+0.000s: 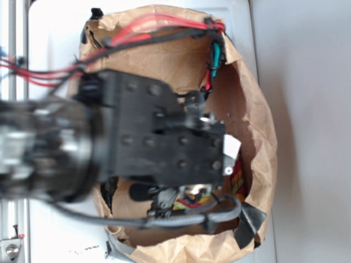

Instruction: Grab the red paper.

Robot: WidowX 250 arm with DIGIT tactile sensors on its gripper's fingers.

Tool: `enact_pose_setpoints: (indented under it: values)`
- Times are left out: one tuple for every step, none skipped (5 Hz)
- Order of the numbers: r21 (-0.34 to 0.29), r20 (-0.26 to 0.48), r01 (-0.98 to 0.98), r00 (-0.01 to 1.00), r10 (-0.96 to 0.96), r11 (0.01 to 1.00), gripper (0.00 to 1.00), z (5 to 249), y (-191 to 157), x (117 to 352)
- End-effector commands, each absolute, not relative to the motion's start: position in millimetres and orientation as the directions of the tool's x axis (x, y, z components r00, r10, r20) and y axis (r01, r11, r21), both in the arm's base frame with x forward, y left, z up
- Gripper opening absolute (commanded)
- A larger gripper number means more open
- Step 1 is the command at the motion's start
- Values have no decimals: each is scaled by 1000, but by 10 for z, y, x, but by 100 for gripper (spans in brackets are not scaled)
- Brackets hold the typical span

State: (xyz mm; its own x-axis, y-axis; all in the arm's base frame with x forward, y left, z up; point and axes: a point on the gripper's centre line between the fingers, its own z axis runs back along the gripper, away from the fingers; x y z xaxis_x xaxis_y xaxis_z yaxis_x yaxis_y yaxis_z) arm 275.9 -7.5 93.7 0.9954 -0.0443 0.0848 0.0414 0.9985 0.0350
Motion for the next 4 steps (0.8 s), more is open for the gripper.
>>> enact_pose_setpoints:
  values:
    - [51,236,-18,972,5,999,0,1467,57,2678]
    - [40,263,-42,964,30,998,0,1677,117,2632]
    - [65,270,-90,960,69,994,0,1776,247,2641]
    - [13,319,-132,940,121,991,0,1910,369,2655]
